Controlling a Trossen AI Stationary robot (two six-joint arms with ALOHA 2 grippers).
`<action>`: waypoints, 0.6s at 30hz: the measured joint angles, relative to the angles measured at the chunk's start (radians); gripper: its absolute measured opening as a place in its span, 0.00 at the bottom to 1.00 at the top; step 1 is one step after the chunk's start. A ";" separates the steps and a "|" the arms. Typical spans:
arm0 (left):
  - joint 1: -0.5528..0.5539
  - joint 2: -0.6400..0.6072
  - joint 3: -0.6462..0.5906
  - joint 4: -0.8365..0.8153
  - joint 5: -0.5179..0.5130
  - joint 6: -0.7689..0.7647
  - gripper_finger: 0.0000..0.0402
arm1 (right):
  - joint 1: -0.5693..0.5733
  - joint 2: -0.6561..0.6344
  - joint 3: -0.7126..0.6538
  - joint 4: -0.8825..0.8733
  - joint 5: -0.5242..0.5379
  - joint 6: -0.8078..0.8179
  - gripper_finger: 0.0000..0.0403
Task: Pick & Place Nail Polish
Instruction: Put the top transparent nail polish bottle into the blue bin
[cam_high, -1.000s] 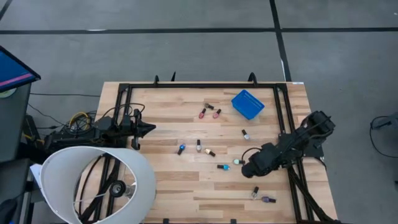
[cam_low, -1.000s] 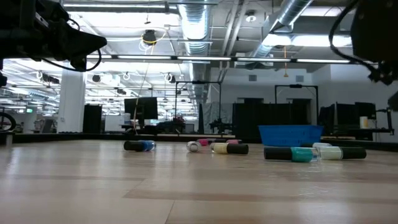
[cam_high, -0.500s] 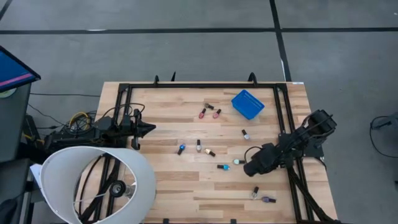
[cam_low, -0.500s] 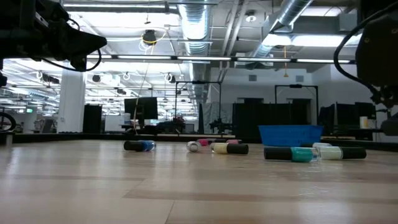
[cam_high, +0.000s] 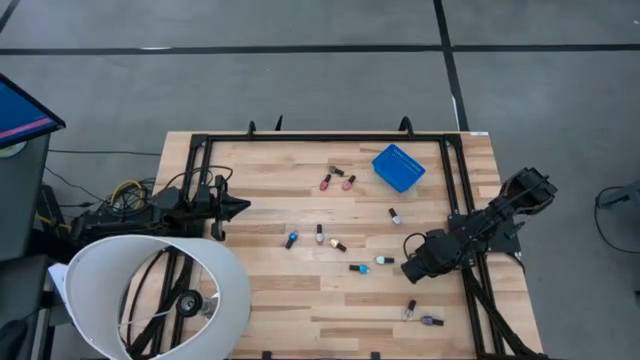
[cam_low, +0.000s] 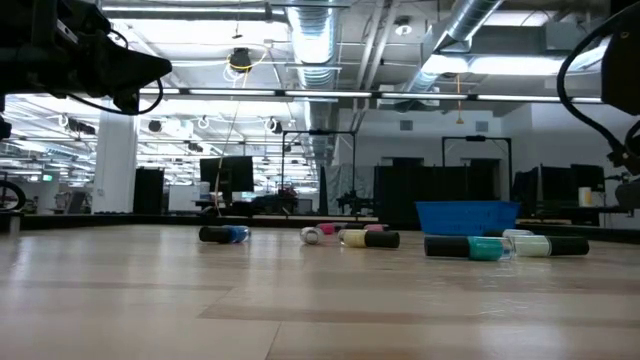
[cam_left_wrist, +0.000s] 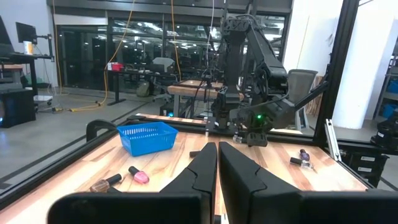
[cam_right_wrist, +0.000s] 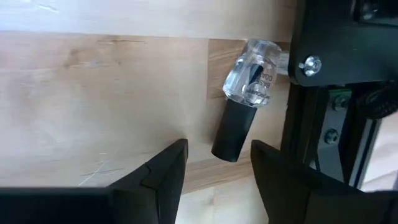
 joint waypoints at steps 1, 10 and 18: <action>0.000 0.000 0.000 0.000 0.000 0.000 0.03 | 0.000 -0.001 -0.007 0.013 -0.004 0.000 0.43; 0.000 0.000 0.000 0.007 0.000 0.000 0.03 | -0.018 -0.035 -0.025 0.026 0.028 -0.012 0.38; 0.000 0.000 0.000 0.014 0.000 0.000 0.03 | -0.018 -0.096 -0.032 0.063 0.077 -0.034 0.30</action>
